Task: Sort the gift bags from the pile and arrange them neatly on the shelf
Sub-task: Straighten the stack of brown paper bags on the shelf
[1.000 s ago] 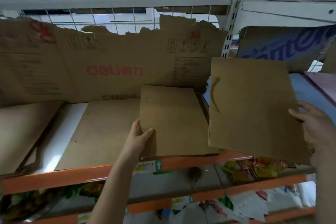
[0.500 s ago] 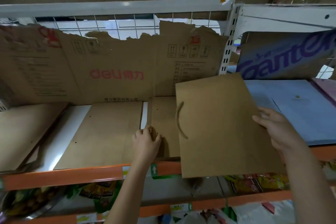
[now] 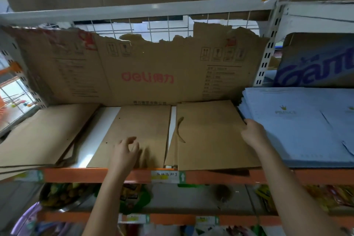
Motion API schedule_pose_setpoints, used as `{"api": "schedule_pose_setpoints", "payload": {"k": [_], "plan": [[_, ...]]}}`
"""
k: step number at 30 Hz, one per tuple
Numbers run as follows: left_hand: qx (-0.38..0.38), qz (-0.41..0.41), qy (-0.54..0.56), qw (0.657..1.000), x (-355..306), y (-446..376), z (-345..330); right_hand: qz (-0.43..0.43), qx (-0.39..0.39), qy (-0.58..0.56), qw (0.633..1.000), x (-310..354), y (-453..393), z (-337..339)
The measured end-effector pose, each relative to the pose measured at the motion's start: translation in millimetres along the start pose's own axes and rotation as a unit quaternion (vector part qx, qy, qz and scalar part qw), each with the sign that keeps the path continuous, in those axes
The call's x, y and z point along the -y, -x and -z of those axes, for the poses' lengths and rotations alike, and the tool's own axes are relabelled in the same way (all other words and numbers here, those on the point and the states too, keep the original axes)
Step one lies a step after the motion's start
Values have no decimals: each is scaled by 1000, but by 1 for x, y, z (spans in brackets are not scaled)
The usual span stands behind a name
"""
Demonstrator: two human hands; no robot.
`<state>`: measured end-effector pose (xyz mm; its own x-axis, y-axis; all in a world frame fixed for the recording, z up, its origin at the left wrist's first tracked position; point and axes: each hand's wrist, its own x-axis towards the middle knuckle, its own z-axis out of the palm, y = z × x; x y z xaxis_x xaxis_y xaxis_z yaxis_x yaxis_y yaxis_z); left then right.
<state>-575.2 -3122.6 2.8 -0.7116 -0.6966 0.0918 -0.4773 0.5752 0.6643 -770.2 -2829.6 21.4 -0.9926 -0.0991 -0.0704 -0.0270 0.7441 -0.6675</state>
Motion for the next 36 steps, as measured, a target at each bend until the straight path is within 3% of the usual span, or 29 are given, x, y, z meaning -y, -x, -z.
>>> {"api": "schedule_pose_setpoints", "payload": {"k": [8,12,16,20,25,28,36], "plan": [[-46,-1,-93,995,47,-14,45,74,-98,170,978,31,19,-9],[-65,-10,-143,988,80,-31,77,140,-48,133,980,95,58,-38],[-98,2,-173,980,114,-46,115,199,52,97,974,154,84,-103],[-77,84,-193,975,152,-65,156,136,136,164,968,175,79,-166],[-17,132,-280,951,204,-92,194,38,90,218,971,186,73,-192],[-13,187,-274,943,222,-100,211,-24,65,195,978,192,69,-193],[-1,206,-242,948,251,-124,234,-95,44,65,992,203,73,-200]]}}
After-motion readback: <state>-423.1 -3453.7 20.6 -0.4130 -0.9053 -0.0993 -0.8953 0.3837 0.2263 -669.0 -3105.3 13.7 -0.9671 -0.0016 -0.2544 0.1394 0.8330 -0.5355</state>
